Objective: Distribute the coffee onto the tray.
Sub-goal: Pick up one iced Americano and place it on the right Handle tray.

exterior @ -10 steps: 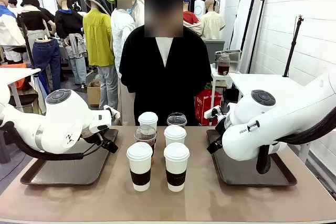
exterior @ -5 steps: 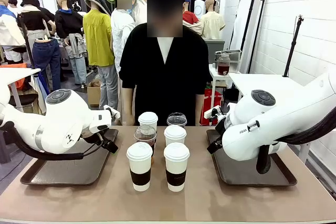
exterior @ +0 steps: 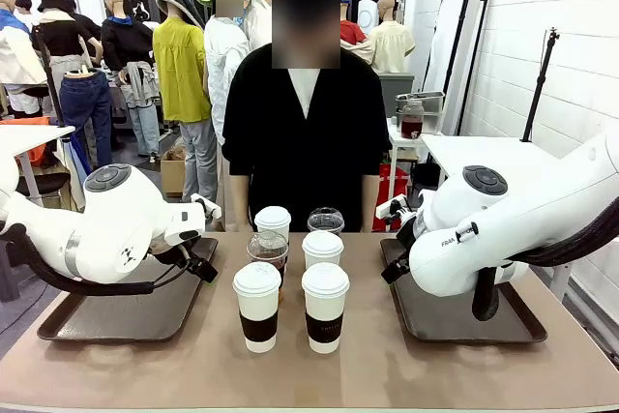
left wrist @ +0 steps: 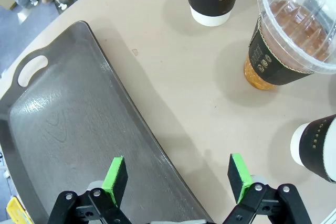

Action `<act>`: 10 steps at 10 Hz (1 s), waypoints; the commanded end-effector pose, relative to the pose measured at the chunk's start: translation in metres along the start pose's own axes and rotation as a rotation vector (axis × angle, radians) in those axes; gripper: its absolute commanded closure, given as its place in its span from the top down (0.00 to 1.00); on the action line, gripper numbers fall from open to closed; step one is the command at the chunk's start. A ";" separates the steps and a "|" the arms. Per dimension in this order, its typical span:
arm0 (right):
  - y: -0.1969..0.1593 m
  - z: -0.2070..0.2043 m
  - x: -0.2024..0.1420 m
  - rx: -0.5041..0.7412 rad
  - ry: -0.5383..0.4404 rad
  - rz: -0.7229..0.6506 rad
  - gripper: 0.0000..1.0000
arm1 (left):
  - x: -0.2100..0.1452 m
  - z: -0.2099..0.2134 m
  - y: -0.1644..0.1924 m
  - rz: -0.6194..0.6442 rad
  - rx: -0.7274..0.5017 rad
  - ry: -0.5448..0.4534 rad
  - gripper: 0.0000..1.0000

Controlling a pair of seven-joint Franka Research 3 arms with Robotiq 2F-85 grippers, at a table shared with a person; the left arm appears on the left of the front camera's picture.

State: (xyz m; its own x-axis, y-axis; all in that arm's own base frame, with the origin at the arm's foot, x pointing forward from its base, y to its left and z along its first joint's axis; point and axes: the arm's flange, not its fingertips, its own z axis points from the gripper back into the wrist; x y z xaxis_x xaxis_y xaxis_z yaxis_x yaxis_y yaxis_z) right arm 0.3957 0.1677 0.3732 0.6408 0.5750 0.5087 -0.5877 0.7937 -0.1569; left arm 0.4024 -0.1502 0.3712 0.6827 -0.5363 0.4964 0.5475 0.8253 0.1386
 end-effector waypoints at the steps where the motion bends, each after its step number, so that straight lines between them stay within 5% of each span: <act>1: 0.000 0.000 0.000 0.000 0.000 0.000 1.00 | 0.000 0.000 0.000 0.000 0.000 0.000 1.00; 4: -0.006 0.011 0.005 0.012 -0.010 -0.013 1.00 | 0.008 0.011 0.001 0.004 0.013 -0.002 1.00; 10: -0.024 0.113 0.026 0.092 -0.097 0.058 1.00 | 0.048 0.107 -0.020 -0.032 0.035 0.010 1.00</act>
State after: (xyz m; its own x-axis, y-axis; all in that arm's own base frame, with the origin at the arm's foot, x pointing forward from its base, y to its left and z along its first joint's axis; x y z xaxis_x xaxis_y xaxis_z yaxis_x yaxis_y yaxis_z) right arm 0.3731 0.1531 0.4755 0.5803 0.5667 0.5849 -0.6279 0.7687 -0.1219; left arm 0.3794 -0.1695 0.4747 0.6491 -0.5774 0.4953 0.5773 0.7979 0.1735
